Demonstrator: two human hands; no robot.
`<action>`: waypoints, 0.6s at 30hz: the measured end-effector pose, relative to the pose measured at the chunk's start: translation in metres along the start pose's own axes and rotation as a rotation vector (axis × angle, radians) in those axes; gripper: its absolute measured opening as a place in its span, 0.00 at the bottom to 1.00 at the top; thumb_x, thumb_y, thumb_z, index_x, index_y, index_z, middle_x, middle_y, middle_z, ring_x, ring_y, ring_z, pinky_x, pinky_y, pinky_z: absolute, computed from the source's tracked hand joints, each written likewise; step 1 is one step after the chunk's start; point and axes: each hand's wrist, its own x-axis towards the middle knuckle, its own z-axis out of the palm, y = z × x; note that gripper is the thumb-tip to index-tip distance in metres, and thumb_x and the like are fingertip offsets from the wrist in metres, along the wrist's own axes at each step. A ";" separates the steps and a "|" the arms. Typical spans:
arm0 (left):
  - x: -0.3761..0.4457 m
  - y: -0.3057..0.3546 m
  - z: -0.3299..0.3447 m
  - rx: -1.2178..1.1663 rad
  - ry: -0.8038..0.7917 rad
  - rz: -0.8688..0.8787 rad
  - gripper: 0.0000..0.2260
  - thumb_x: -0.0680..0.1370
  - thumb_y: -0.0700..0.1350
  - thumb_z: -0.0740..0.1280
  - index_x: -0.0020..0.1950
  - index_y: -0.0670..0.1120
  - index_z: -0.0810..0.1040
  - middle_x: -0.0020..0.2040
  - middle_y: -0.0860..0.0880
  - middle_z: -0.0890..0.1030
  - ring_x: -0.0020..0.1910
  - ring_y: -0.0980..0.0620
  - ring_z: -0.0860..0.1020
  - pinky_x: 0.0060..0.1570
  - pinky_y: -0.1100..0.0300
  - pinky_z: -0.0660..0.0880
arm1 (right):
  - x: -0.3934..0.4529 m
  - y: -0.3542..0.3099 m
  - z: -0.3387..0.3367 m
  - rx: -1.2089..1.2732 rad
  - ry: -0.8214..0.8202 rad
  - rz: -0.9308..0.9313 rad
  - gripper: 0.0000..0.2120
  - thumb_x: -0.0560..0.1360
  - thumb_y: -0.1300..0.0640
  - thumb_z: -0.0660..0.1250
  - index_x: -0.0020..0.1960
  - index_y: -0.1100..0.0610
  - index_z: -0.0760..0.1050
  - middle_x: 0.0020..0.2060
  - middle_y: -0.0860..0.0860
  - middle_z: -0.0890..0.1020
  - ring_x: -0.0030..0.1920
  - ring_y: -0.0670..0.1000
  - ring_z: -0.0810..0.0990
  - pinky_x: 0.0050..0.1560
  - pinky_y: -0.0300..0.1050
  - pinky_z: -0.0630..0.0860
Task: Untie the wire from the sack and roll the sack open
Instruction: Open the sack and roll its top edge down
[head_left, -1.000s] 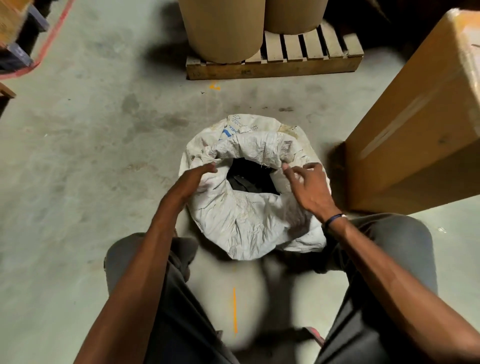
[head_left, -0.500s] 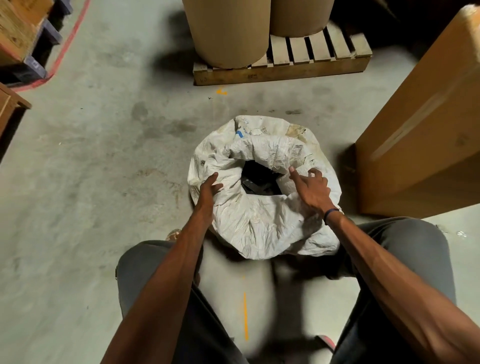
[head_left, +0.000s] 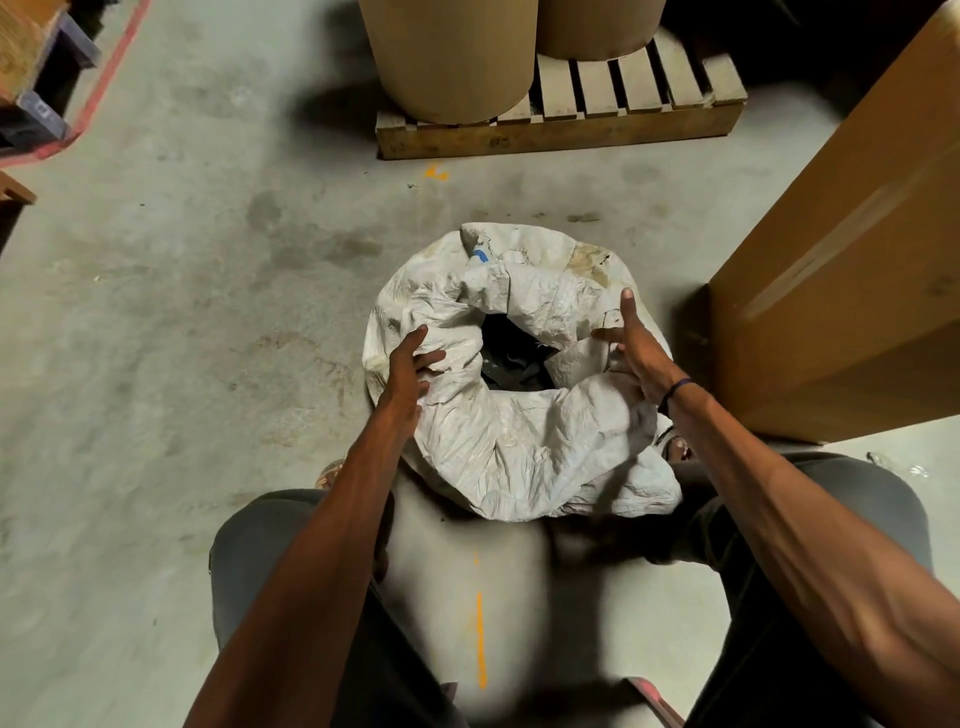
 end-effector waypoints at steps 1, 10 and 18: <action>-0.001 0.003 0.000 -0.022 0.012 0.028 0.23 0.82 0.60 0.60 0.75 0.53 0.74 0.60 0.49 0.84 0.40 0.57 0.75 0.42 0.59 0.64 | -0.003 -0.005 -0.004 0.071 -0.017 0.030 0.54 0.72 0.17 0.43 0.73 0.58 0.78 0.39 0.46 0.82 0.38 0.48 0.72 0.51 0.47 0.73; 0.017 0.067 -0.005 -0.322 -0.021 0.220 0.26 0.79 0.63 0.60 0.42 0.46 0.90 0.47 0.42 0.88 0.42 0.49 0.81 0.52 0.57 0.75 | 0.007 -0.058 -0.059 0.607 -0.277 0.064 0.65 0.60 0.10 0.50 0.60 0.68 0.84 0.43 0.54 0.71 0.42 0.52 0.71 0.61 0.46 0.74; 0.057 0.079 -0.049 -0.607 0.143 0.083 0.38 0.63 0.57 0.75 0.69 0.41 0.79 0.64 0.36 0.82 0.56 0.38 0.84 0.57 0.47 0.81 | 0.035 -0.041 -0.075 0.844 -0.132 0.115 0.62 0.45 0.19 0.70 0.61 0.66 0.81 0.65 0.63 0.82 0.70 0.65 0.78 0.75 0.61 0.72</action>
